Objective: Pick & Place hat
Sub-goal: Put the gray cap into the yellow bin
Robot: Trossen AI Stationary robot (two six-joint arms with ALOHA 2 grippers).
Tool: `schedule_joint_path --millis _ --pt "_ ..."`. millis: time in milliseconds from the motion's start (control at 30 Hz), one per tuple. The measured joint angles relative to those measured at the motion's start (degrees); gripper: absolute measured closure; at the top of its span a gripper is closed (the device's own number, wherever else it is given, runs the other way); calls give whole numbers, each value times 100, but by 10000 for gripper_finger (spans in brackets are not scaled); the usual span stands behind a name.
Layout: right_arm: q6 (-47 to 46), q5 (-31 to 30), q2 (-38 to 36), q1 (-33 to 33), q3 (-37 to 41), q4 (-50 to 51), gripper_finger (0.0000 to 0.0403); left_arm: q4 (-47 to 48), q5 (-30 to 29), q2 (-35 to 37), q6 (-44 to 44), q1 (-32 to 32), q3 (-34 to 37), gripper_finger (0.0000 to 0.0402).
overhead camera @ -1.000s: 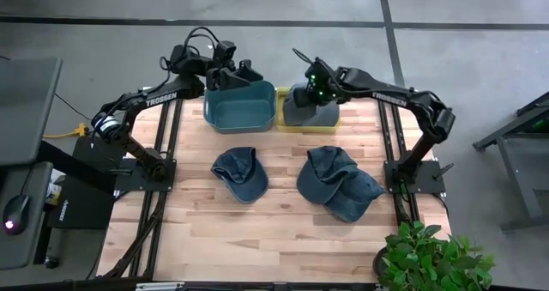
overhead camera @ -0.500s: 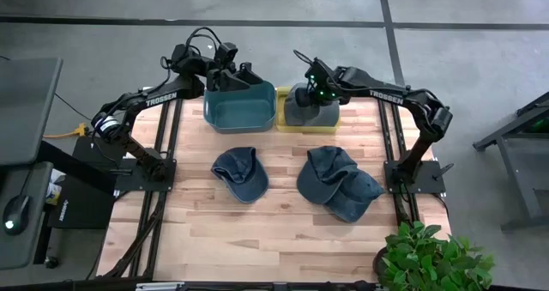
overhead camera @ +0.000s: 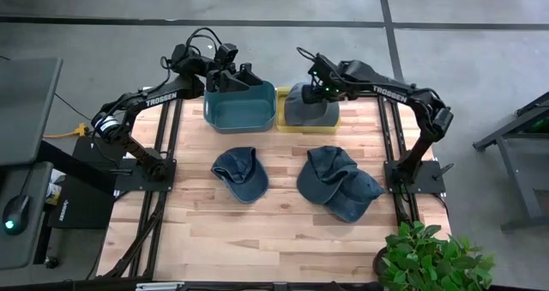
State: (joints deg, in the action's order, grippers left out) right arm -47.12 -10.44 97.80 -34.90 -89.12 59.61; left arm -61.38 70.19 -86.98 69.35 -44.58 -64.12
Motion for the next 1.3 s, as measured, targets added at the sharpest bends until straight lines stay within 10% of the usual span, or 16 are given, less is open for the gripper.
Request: schedule_joint_path --millis 367,633,1300 --pt "236 -416 -4 63 -838 677 242 2 -4 0 -1 0 0 80" --pt "545 -508 -9 238 -689 609 388 3 -7 -2 -1 0 0 80" --pt "-353 -140 -7 156 1322 -763 402 201 -20 -2 -3 -2 0 80"
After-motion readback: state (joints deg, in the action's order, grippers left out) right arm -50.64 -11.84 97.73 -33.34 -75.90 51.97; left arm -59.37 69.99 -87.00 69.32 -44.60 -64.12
